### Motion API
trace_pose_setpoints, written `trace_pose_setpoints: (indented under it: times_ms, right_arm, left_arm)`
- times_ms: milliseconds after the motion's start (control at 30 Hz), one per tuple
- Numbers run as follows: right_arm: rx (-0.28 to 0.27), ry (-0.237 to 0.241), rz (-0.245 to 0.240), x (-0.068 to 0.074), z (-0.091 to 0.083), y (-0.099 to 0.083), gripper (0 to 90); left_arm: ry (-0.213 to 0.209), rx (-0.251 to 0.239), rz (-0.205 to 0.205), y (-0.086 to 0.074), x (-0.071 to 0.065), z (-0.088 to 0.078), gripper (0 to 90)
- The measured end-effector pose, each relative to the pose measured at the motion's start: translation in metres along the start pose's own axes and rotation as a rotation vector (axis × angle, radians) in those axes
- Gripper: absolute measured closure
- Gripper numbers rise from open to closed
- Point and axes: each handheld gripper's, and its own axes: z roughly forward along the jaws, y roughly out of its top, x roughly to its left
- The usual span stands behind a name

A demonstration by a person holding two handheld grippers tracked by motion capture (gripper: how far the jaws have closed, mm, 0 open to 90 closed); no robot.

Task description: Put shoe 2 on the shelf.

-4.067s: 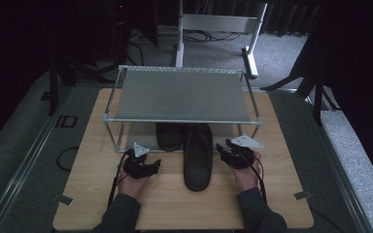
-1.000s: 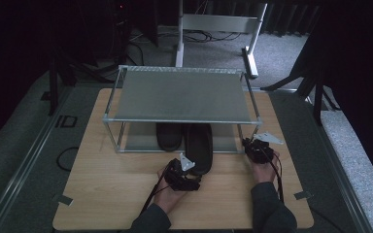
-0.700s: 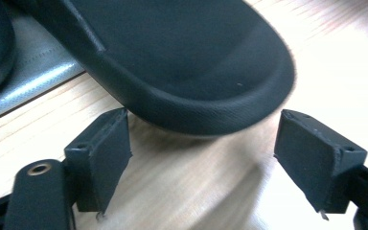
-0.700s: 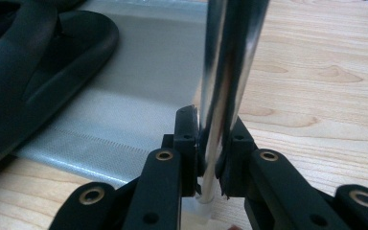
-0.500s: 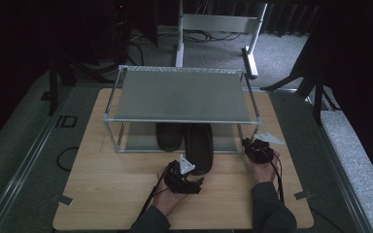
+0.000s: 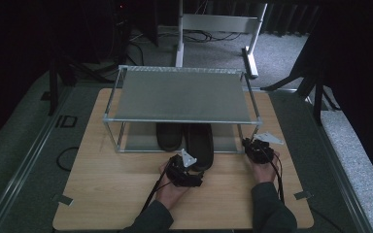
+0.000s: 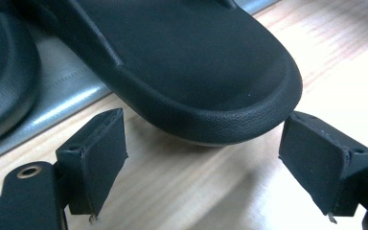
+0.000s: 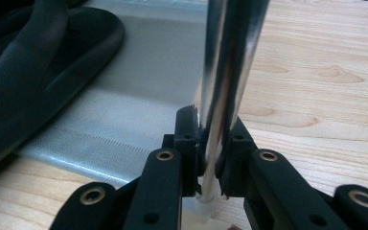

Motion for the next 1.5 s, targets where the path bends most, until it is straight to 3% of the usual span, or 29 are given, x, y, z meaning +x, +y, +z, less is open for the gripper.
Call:
trace_pose_setpoints:
  times_ms: [467,733,1000,1033,1100,1367,1500]
  right_arm:
    - [-0.002,0.0,-0.002,0.0,0.0,0.0,80.8]
    - [-0.003,-0.001,-0.003,0.0,0.0,0.0,80.7]
    - [-0.003,0.001,-0.003,0.0,0.0,-0.001,80.7]
    - [-0.004,0.002,-0.003,0.0,0.0,-0.001,80.7]
    - [-0.004,0.001,-0.002,0.0,0.0,-0.001,80.7]
    - [-0.005,0.002,-0.002,0.0,0.0,-0.001,80.7]
    - [-0.005,0.003,-0.002,0.0,0.0,-0.001,80.7]
  left_arm:
    - [0.011,0.017,-0.034,0.008,0.017,0.012,17.4]
    - [0.025,0.031,-0.083,0.009,0.027,0.013,17.8]
    - [0.017,-0.036,-0.047,0.01,0.018,-0.003,28.4]
    - [0.017,-0.035,-0.04,0.011,0.017,-0.003,34.1]
    - [0.025,-0.016,-0.024,0.011,0.016,0.001,37.0]
    - [0.054,-0.008,-0.006,0.012,0.017,0.007,35.2]
    - [0.074,-0.008,-0.022,0.016,0.02,0.012,35.3]
